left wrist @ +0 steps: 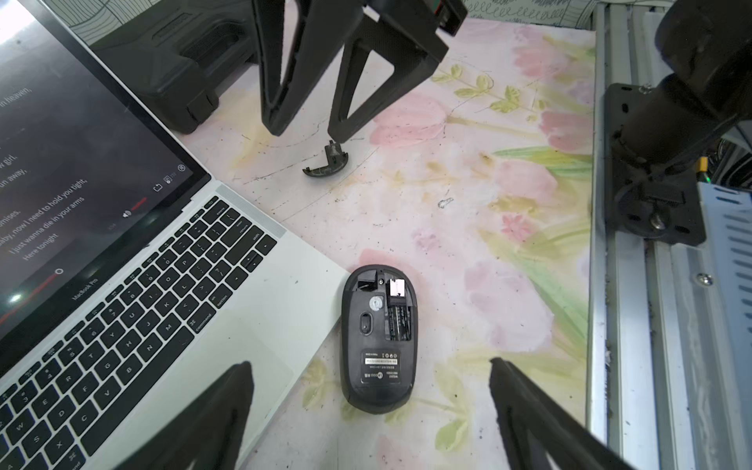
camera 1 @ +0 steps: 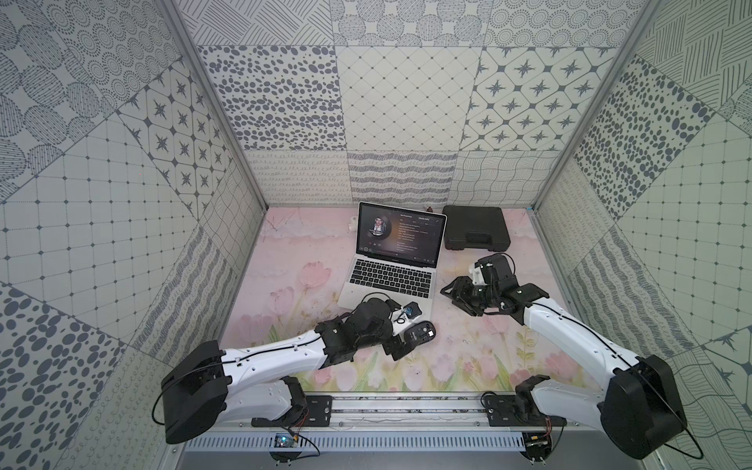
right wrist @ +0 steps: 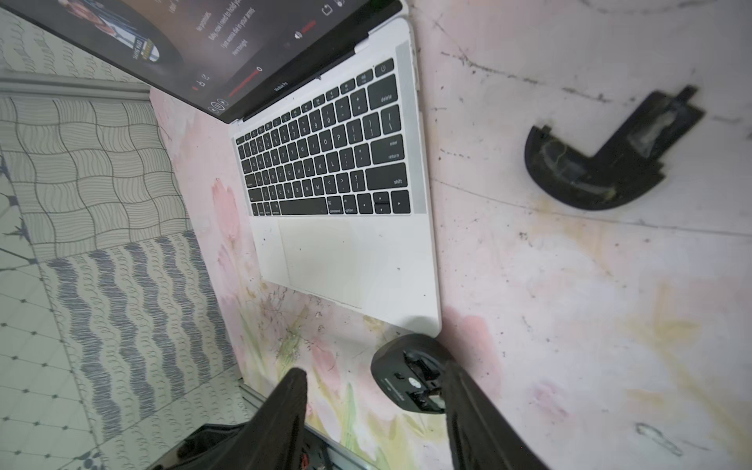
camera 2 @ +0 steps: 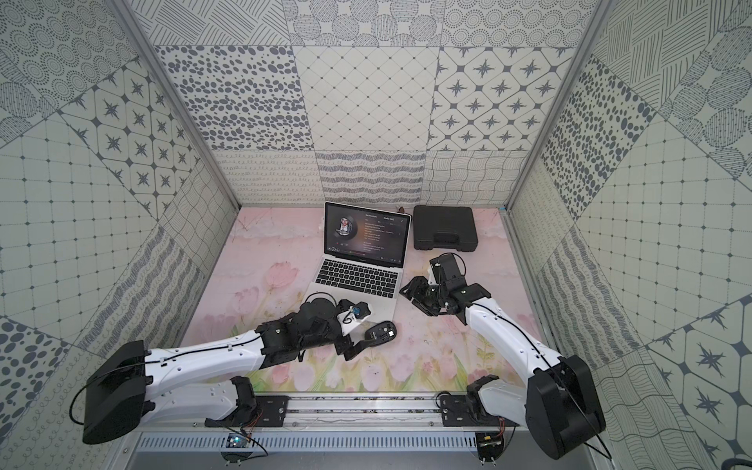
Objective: Remove the wireless mouse receiver from the laptop
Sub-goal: Pick up the USB plug from the mouse.
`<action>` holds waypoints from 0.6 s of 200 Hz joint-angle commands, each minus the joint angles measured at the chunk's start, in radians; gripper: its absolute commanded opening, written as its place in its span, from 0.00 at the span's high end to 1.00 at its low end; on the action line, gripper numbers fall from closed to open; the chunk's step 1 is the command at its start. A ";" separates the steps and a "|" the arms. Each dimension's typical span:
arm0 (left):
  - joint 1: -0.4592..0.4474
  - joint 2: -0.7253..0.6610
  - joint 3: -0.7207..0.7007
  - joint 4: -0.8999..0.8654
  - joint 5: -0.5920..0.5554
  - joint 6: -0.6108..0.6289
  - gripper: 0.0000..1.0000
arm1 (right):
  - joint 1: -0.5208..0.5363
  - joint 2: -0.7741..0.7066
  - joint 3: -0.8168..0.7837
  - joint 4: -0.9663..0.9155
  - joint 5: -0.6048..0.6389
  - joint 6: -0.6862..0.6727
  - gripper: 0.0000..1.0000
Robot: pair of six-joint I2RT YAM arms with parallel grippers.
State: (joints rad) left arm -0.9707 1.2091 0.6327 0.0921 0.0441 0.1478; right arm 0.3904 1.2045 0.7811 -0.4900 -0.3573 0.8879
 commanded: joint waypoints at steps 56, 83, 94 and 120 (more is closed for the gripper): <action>0.007 0.049 0.011 -0.158 -0.078 -0.351 0.01 | 0.144 0.009 0.043 -0.214 0.233 -0.285 0.47; 0.005 0.109 -0.029 -0.127 -0.031 -0.358 0.00 | 0.304 0.020 0.047 -0.232 0.389 -0.260 0.54; 0.005 0.123 -0.039 -0.128 -0.053 -0.389 0.00 | 0.355 0.033 0.052 -0.232 0.423 -0.255 0.56; 0.006 0.075 -0.078 -0.107 -0.118 -0.453 0.01 | 0.447 0.069 0.086 -0.281 0.538 -0.235 0.57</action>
State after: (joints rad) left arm -0.9668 1.3090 0.5938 -0.0093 0.0078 -0.1650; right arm 0.7784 1.2427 0.8173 -0.7258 0.0120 0.6434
